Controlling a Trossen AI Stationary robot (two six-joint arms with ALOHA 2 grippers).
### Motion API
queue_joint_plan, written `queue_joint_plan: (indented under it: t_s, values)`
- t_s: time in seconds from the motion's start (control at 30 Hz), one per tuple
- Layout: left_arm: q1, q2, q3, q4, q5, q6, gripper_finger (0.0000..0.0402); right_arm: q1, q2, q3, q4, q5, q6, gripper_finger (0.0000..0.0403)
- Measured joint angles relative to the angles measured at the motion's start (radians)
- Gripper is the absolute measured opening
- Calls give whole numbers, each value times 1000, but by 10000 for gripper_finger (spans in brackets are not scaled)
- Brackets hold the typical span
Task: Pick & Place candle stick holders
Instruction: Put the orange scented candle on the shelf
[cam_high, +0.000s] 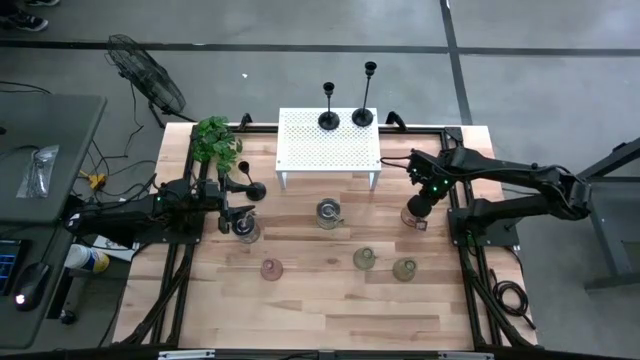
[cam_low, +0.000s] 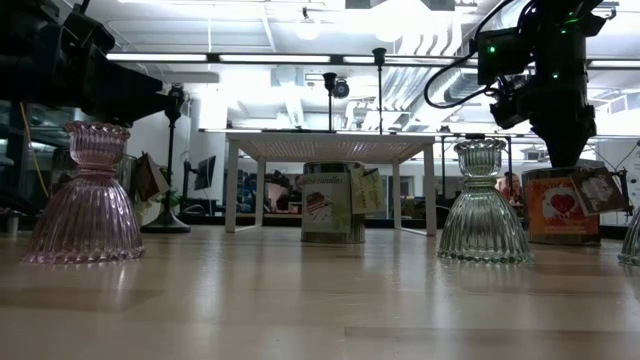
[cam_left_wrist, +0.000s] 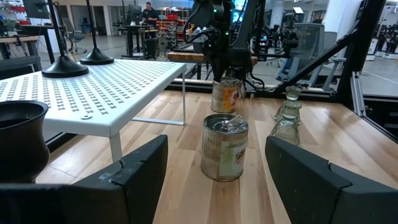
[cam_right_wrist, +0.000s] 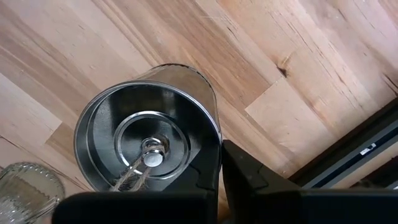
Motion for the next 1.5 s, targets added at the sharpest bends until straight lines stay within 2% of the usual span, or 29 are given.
queue_joint_plan:
  t_s: [0.7,1.5]
  values:
    - [0,0,0,0,0,0,265,0,0,-1,66,-38,-45,4]
    - [0,0,0,0,0,0,265,2,-3,13,62,-60,-68,4]
